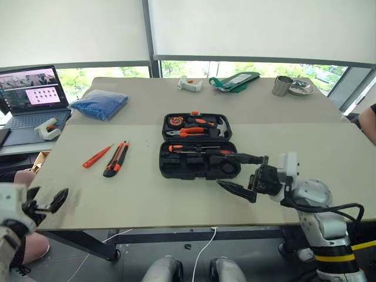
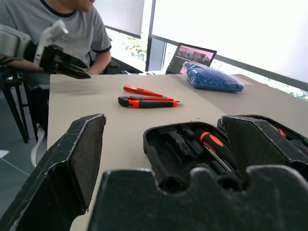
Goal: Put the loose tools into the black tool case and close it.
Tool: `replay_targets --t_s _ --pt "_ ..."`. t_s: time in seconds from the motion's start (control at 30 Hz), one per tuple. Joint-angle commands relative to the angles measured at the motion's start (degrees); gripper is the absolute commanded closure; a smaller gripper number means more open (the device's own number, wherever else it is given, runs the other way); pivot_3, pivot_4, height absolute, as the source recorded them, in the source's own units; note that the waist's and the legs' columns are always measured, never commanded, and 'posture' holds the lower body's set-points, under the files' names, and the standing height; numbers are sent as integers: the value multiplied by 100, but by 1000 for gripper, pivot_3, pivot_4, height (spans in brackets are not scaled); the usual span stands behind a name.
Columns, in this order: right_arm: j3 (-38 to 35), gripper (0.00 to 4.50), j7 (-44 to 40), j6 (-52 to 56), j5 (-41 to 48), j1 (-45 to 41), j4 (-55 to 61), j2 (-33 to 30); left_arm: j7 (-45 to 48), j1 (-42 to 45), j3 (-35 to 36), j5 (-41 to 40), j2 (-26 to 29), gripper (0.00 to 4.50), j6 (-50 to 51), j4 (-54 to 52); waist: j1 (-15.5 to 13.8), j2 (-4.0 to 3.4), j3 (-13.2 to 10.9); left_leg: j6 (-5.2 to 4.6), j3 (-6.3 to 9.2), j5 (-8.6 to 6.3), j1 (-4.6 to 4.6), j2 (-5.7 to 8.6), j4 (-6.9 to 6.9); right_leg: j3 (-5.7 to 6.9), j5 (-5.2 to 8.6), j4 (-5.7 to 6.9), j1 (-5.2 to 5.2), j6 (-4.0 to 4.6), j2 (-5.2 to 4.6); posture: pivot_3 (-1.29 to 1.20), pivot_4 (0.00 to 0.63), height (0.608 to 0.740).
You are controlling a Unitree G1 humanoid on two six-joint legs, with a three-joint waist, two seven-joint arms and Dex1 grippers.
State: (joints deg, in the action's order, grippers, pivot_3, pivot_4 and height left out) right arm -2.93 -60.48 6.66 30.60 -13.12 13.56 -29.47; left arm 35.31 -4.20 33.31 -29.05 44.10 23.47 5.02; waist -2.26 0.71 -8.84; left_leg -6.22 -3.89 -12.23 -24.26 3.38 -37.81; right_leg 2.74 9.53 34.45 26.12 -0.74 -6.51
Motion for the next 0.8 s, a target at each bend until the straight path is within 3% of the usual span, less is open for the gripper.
replay_targets --t_s 0.03,0.2,0.43,0.47,0.8 --pt "19 18 65 243 167 -94 343 -94 340 1069 -657 363 454 0 166 953 7 1 1 1 -1 1 1 0 0 3 -11 -1 0 -6 -1 0 150 740" --pt "129 18 266 314 49 -305 400 -6 819 3324 -2033 1230 472 0 60 2795 -16 22 -10 10 -4 4 -8 3 0 54 -51 -12 2 13 -3 0 150 740" --pt "-25 18 561 328 -1 -522 410 -75 1110 4887 -3068 2325 246 0 -728 5071 109 35 -12 43 -22 23 -29 3 -1 95 -73 -35 -6 -2 -23 0 150 740" --pt "-61 0 598 337 4 -532 418 -98 1125 4995 -3122 2408 256 518 -781 5264 113 36 -12 43 -22 23 -35 2 -1 98 -73 -34 -1 -2 -24 0 150 740" --pt "-185 0 739 360 52 -397 562 -247 1365 5276 -3077 2561 177 3853 -1259 6030 175 37 -11 3 -22 -1 -31 -6 -6 130 -83 -26 -1 5 -67 0 150 740"
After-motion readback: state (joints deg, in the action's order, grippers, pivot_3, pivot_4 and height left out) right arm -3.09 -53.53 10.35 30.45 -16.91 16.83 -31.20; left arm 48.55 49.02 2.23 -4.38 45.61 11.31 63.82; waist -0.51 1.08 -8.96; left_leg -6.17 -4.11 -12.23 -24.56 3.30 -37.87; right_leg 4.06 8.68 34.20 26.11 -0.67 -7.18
